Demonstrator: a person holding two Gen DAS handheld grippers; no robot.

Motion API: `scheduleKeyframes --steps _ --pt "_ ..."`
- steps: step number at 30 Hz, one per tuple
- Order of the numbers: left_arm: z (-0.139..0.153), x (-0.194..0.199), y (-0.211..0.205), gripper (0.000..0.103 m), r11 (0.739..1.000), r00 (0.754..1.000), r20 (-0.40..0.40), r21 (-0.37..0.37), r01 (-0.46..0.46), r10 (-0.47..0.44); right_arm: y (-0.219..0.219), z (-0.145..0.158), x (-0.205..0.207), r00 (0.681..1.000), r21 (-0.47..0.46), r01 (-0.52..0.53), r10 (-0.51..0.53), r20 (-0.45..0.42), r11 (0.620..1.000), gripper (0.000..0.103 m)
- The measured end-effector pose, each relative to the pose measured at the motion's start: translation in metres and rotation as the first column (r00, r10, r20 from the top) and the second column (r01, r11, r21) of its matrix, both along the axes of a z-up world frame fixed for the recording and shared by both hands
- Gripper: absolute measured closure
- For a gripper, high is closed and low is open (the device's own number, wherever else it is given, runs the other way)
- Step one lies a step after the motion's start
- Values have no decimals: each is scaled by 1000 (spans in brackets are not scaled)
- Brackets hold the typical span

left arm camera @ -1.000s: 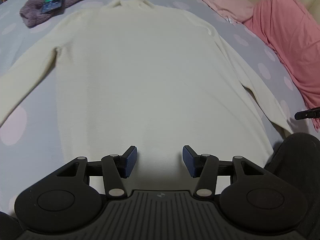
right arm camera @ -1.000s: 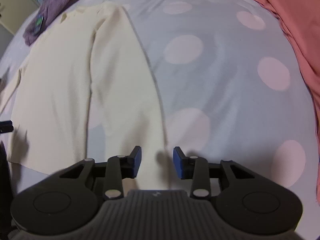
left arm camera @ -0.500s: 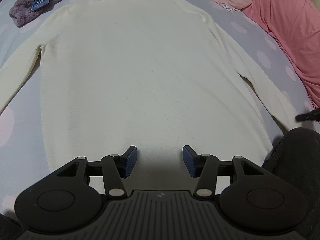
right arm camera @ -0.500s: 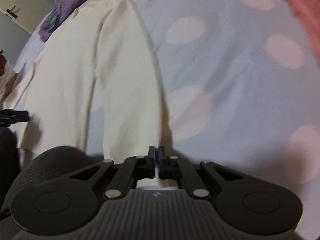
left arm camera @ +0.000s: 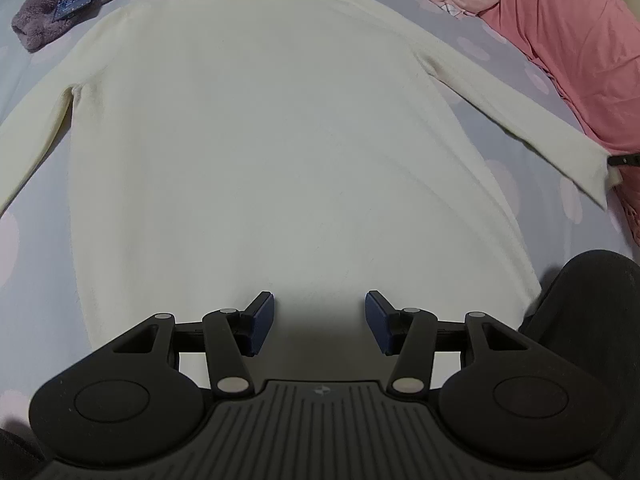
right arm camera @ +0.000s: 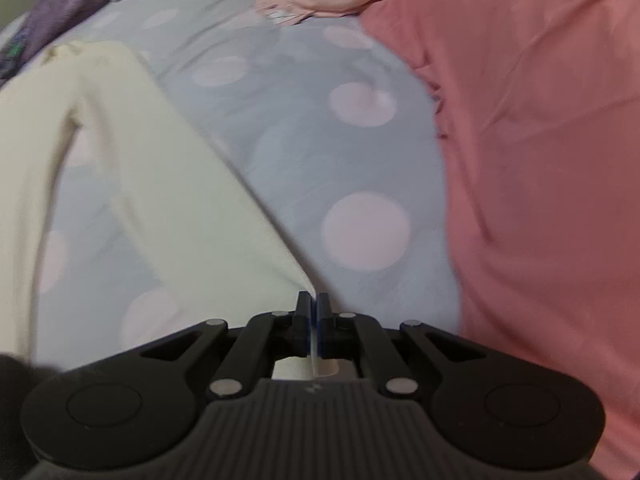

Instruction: Fold clothes

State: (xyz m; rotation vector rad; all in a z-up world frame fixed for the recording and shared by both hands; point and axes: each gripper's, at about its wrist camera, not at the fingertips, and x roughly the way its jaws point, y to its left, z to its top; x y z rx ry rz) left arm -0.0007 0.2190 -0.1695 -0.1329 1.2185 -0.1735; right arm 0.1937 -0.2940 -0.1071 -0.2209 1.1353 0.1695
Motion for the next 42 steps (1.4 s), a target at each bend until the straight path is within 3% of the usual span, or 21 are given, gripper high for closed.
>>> scheduleKeyframes --steps 5,8,12,15,18,20,22,24,26,29,33,35,36,42 --pt "0 -1 6 55 1000 1000 -4 5 -5 5 -12 3 17 990 -22 117 -115 79 993 100" --pt "-1 -1 7 55 1000 1000 -5 4 -11 11 -12 -5 24 990 -64 133 -129 63 989 100" --pt "3 -3 11 55 1000 1000 10 3 -16 16 -3 -17 27 988 -195 153 -148 40 969 92" --pt "8 -5 19 55 999 999 22 14 -39 39 11 -11 18 981 -276 187 -167 95 943 89" --pt "14 -6 34 54 994 995 13 41 -102 102 42 3 0 990 -145 110 -95 102 983 89" --pt "18 -8 49 53 986 987 2 42 -161 162 72 5 -13 999 -27 13 -12 49 1000 88" --pt "21 -10 61 53 976 977 -2 47 -213 213 103 1 -22 997 100 -71 73 -22 992 80" --pt "25 -12 71 53 967 969 8 61 -246 246 134 -7 -26 984 219 -122 146 -100 968 80" --pt "36 -18 81 53 960 961 48 48 -275 273 164 -18 -27 965 282 -160 210 -159 946 80" --pt "53 -26 96 52 950 946 104 29 -312 307 206 -35 -27 922 305 -216 296 -249 928 79" --pt "68 -38 116 51 939 932 136 30 -344 337 235 -59 -24 872 294 -221 324 -366 930 76" --pt "71 -44 126 50 932 924 144 30 -361 354 240 -64 -22 870 291 -211 315 -378 933 83" --pt "71 -46 130 50 929 921 143 31 -370 362 240 -63 -22 872 286 -212 313 -376 935 98" --pt "65 -62 142 50 926 919 137 29 -375 368 222 -43 -22 893 266 -193 281 -352 944 99"
